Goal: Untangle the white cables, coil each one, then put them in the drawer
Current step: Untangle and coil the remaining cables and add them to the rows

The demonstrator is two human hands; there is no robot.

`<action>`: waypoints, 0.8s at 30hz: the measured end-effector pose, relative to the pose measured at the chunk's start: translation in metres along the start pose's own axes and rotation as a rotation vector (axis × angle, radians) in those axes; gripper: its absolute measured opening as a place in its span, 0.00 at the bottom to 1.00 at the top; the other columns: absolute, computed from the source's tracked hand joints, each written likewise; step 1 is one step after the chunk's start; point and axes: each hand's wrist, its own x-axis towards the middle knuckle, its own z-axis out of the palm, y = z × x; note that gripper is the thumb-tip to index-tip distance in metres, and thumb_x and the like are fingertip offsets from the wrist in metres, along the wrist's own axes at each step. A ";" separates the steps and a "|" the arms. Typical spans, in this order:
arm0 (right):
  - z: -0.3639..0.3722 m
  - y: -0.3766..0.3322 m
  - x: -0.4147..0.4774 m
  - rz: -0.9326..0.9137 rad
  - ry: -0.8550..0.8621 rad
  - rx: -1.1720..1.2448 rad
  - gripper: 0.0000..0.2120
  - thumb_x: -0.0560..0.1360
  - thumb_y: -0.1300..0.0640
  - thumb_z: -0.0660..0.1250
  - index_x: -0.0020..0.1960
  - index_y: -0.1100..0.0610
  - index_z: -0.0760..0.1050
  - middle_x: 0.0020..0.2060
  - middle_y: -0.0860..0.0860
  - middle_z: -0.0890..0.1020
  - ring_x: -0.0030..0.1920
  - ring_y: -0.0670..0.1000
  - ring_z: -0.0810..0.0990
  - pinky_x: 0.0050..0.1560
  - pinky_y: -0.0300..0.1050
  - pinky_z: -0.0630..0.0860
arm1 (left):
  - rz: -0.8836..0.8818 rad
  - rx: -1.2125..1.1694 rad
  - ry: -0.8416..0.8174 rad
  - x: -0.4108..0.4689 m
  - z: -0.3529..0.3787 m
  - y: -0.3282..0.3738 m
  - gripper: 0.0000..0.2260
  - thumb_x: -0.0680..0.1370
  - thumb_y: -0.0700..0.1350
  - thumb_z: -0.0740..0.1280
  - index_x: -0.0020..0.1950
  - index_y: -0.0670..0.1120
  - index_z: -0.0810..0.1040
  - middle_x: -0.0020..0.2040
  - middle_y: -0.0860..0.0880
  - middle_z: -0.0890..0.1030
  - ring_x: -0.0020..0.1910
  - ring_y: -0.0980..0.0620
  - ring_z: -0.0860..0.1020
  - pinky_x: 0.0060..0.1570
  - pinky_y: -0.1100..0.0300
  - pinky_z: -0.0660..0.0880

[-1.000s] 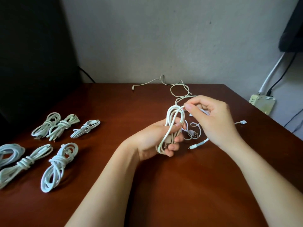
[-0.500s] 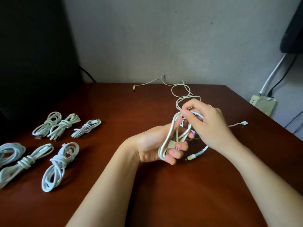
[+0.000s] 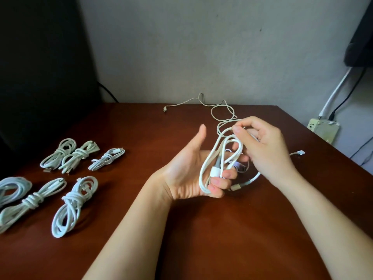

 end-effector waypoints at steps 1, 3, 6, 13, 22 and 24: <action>-0.001 0.001 0.001 0.005 0.009 0.000 0.09 0.77 0.62 0.65 0.39 0.54 0.74 0.23 0.50 0.75 0.21 0.46 0.68 0.23 0.35 0.66 | 0.019 0.000 -0.004 -0.001 -0.001 0.000 0.36 0.73 0.70 0.50 0.61 0.40 0.71 0.37 0.47 0.69 0.30 0.55 0.65 0.30 0.65 0.59; -0.001 0.003 0.002 0.009 0.020 -0.016 0.09 0.77 0.61 0.65 0.39 0.53 0.75 0.23 0.48 0.75 0.22 0.45 0.69 0.24 0.36 0.66 | 0.026 0.085 0.025 -0.002 0.003 0.001 0.29 0.75 0.64 0.55 0.62 0.41 0.70 0.36 0.48 0.69 0.29 0.57 0.64 0.28 0.67 0.61; -0.001 0.002 0.002 0.013 0.030 -0.044 0.10 0.77 0.62 0.65 0.38 0.52 0.74 0.21 0.45 0.73 0.22 0.42 0.66 0.24 0.33 0.63 | 0.058 0.137 0.075 -0.004 0.003 0.001 0.21 0.78 0.54 0.58 0.64 0.40 0.70 0.35 0.49 0.69 0.27 0.58 0.64 0.26 0.68 0.61; -0.004 -0.002 0.002 -0.031 0.052 -0.081 0.10 0.77 0.61 0.67 0.39 0.50 0.76 0.28 0.43 0.80 0.20 0.43 0.67 0.24 0.34 0.65 | 0.105 0.315 0.185 -0.009 0.004 0.003 0.25 0.77 0.60 0.54 0.59 0.43 0.77 0.31 0.51 0.65 0.27 0.58 0.58 0.25 0.66 0.54; -0.003 0.007 0.004 0.160 -0.058 -0.075 0.05 0.72 0.63 0.71 0.37 0.58 0.79 0.21 0.46 0.75 0.22 0.42 0.71 0.27 0.37 0.68 | 0.026 0.553 0.199 -0.007 0.021 0.004 0.33 0.73 0.67 0.45 0.43 0.44 0.80 0.28 0.51 0.67 0.24 0.57 0.57 0.25 0.64 0.52; -0.003 0.008 0.002 0.140 -0.130 -0.134 0.06 0.72 0.65 0.70 0.36 0.60 0.79 0.20 0.47 0.72 0.22 0.42 0.67 0.27 0.38 0.64 | 0.093 0.544 0.279 -0.006 0.021 0.006 0.37 0.73 0.68 0.45 0.48 0.38 0.78 0.25 0.50 0.67 0.23 0.56 0.57 0.24 0.64 0.53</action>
